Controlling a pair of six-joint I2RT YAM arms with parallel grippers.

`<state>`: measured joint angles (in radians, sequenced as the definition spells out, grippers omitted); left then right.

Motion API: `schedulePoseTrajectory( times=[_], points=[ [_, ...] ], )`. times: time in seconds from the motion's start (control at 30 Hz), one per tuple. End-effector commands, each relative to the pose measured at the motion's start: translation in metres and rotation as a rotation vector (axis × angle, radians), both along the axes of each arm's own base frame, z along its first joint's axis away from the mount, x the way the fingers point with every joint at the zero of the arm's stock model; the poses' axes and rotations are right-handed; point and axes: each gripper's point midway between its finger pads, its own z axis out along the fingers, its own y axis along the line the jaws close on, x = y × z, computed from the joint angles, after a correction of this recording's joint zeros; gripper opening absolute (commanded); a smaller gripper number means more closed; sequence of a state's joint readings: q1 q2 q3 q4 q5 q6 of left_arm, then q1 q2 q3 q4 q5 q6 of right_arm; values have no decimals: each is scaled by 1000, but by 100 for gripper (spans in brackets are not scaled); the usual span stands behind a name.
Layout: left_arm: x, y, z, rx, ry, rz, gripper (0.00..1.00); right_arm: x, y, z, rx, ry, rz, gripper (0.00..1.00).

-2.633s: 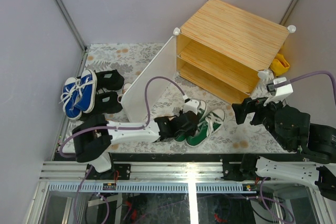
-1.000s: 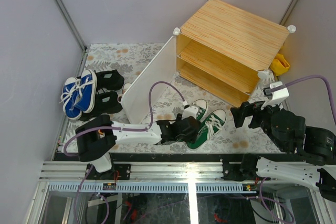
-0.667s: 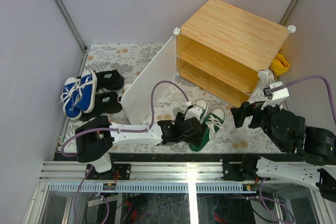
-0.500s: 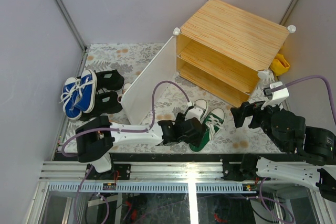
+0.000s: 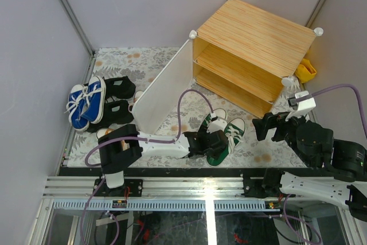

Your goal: Place and organize the shoes in the shoe cabinet

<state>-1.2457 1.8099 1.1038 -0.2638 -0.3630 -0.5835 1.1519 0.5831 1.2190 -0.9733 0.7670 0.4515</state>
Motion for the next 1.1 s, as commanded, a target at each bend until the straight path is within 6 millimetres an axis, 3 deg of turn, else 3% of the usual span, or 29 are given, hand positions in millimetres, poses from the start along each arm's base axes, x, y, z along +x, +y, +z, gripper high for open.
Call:
schedulePoseTrajectory(
  times=[0.0, 0.23, 0.3, 0.4, 0.43, 0.63, 0.77, 1.07],
  points=[
    [3, 10, -12, 71, -22, 20, 66, 2, -2, 8, 68, -22, -27, 100],
    [7, 13, -30, 79, -28, 5, 59, 0, -3, 5, 72, -16, -26, 99],
    [6, 9, -31, 58, -26, -9, 44, 0, -3, 4, 70, -14, -25, 99],
    [4, 4, -31, 36, -26, -35, 9, 0, -4, 3, 72, -13, -29, 100],
    [4, 3, -30, 34, -26, -41, 2, 0, -4, 3, 71, -13, -29, 100],
    [0, 5, -23, 26, -22, -68, 0, 0, -5, 8, 81, -19, -32, 99],
    [5, 11, 15, -17, -68, -49, 0, -1, -10, 20, 94, -30, -35, 100],
    [24, 23, 131, -105, -225, 23, 0, -1, -16, 49, 92, -62, -30, 99]
  ],
)
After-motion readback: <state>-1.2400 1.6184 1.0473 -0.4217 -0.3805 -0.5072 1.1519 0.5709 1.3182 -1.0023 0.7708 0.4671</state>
